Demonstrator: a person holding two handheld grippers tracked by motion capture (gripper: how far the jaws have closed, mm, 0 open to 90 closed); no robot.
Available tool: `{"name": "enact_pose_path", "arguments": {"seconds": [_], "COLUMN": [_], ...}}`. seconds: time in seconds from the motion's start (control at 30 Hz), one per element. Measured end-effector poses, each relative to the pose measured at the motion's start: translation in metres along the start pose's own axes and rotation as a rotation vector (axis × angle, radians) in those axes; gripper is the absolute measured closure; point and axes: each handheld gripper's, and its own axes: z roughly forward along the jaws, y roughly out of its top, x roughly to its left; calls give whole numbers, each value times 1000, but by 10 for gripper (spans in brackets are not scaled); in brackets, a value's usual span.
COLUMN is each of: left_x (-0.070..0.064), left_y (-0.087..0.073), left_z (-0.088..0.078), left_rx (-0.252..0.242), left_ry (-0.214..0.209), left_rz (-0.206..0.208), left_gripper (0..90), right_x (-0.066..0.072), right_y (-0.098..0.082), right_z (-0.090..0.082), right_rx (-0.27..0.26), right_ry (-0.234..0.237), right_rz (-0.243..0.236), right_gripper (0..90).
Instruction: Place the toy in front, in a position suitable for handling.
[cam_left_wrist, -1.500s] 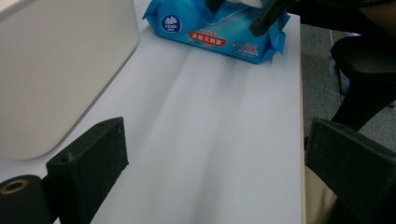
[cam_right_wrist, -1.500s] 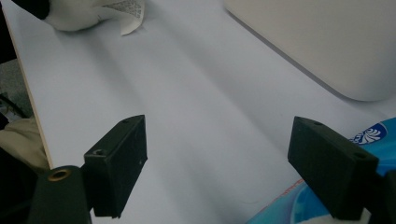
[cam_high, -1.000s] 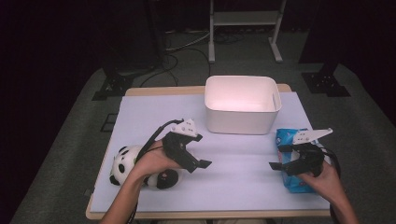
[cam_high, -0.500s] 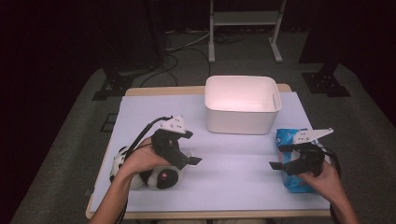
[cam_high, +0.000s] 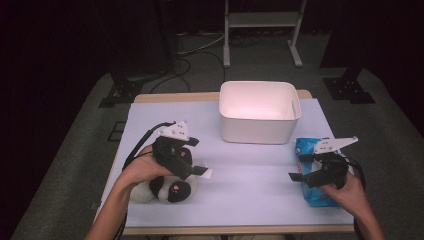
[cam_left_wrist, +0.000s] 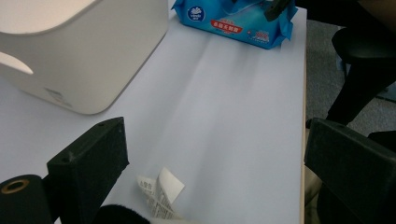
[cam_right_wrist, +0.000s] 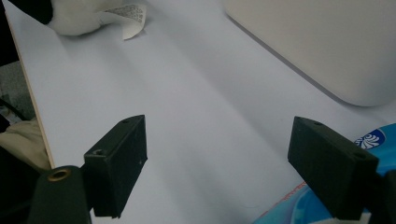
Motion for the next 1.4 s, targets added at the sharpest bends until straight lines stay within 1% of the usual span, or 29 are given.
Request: {"name": "enact_pose_path", "arguments": {"seconds": [0.17, 0.23, 0.43, 0.63, 0.77, 0.9, 0.93, 1.0, 1.3, 1.4], "left_x": [2, 2, 3, 6, 8, 10, 11, 11, 13, 13], "left_y": [-3, -5, -12, -21, -27, -36, -37, -40, -52, -56], "left_z": [-11, -16, -31, -45, -51, -56, -57, -59, -65, -66], "left_rx": [2, -3, 4, 20, 36, 42, 46, 46, 76, 84], "left_ry": [7, 8, 20, 47, 62, 74, 76, 73, 87, 87], "left_rz": [-1, -11, -9, -19, -25, -48, -46, -49, -69, -70], "left_gripper": [52, 52, 53, 56, 61, 64, 66, 104, 106, 123], "right_x": [1, 3, 5, 7, 8, 8, 9, 9, 10, 10], "right_y": [1, 1, 2, 3, 4, 4, 4, 4, 3, 3], "right_z": [-1, -2, -6, -5, -5, -5, -5, -5, -6, -7], "right_rx": [-4, -7, -16, -19, -20, -21, -21, -20, -18, -17], "right_ry": [0, -1, -2, 0, 2, 3, 3, 4, 7, 6], "right_rz": [-3, -5, -11, -13, -16, -13, -13, -12, -13, -14], "right_gripper": [184, 184, 184, 184, 184, 184, 184, 184, 184, 184]}}
